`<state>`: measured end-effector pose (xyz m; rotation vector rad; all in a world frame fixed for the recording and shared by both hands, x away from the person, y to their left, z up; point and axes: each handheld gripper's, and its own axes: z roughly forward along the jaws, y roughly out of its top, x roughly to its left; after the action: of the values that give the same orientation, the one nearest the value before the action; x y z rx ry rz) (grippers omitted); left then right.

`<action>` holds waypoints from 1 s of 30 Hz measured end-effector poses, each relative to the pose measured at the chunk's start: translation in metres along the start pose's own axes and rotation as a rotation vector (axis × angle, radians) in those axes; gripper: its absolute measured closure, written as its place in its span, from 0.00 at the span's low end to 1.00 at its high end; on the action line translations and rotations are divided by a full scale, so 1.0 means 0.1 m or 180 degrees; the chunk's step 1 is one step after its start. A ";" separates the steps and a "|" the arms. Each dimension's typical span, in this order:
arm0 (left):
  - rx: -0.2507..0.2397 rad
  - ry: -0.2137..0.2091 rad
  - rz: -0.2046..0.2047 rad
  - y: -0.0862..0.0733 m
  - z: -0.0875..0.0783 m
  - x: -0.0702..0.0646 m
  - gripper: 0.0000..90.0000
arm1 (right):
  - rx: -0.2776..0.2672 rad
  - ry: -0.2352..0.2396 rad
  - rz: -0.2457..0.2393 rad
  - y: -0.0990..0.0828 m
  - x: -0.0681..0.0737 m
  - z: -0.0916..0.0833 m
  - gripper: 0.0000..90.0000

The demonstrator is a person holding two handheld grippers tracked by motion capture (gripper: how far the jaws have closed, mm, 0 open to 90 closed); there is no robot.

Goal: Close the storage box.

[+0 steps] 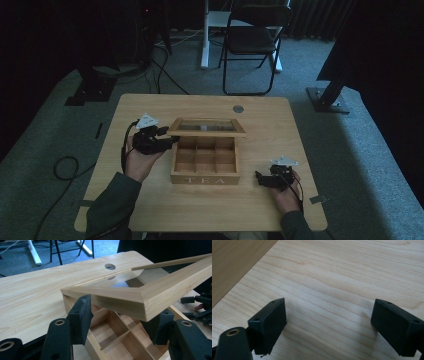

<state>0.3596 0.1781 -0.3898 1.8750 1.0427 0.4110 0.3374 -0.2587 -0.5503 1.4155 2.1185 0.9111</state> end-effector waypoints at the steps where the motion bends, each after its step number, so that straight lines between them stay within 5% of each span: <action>1: -0.0003 -0.0003 -0.0004 -0.01 0.00 0.00 0.49 | 0.0001 0.0000 -0.0001 0.00 0.00 0.00 0.14; 30: 0.0013 0.0013 0.0012 -0.18 0.01 -0.04 0.47 | -0.0003 -0.0001 0.0002 0.00 0.00 0.00 0.14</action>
<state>0.3489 0.1787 -0.4051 1.8808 1.0435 0.4152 0.3375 -0.2586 -0.5504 1.4159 2.1173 0.9120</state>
